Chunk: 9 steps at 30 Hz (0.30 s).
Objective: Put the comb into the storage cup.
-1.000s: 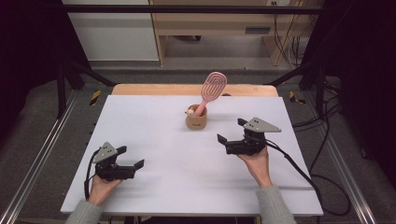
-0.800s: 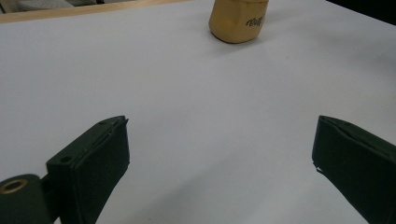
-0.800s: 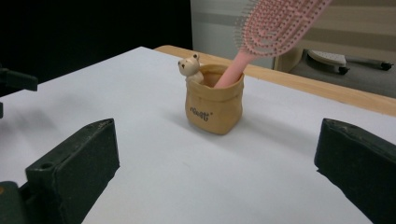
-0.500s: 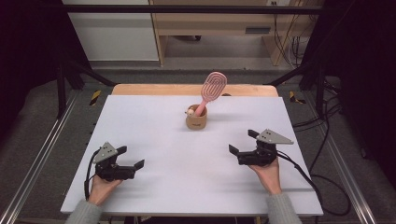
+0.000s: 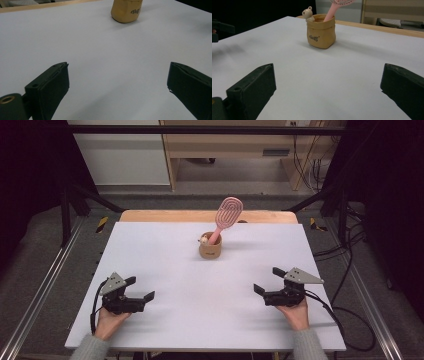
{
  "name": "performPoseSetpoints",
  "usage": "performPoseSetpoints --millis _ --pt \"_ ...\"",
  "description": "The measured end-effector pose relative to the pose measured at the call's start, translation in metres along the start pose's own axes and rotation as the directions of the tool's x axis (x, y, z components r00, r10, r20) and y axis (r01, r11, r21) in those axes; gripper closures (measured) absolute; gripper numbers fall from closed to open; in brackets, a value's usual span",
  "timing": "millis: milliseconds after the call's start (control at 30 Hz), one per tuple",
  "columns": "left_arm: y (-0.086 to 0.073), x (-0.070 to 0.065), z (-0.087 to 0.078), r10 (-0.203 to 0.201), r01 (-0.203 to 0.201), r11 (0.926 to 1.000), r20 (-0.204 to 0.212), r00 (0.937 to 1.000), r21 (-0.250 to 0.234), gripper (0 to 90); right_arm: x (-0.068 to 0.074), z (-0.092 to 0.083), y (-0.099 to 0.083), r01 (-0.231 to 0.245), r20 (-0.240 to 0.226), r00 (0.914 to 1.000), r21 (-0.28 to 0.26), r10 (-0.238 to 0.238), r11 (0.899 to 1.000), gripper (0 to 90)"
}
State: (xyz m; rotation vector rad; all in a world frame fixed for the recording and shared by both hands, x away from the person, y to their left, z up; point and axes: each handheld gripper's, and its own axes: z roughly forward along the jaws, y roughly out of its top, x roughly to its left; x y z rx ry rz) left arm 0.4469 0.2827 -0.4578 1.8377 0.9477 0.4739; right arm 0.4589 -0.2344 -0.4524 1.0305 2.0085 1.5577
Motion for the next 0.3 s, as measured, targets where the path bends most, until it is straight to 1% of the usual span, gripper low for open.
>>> performPoseSetpoints --millis 167,300 --pt "-0.0003 -0.0003 0.0004 0.004 -0.004 1.0000 -0.001 1.0000 0.005 4.1 -0.0039 -0.0003 -0.0054 -0.018 0.001 0.9998 0.013 0.018 1.000 0.4" --pt "-0.0005 -0.0004 0.0009 0.006 -0.006 0.9999 -0.001 1.0000 0.009 4.1 -0.0045 -0.0007 -0.0058 -0.017 -0.002 0.9999 0.005 0.017 1.000 0.4"
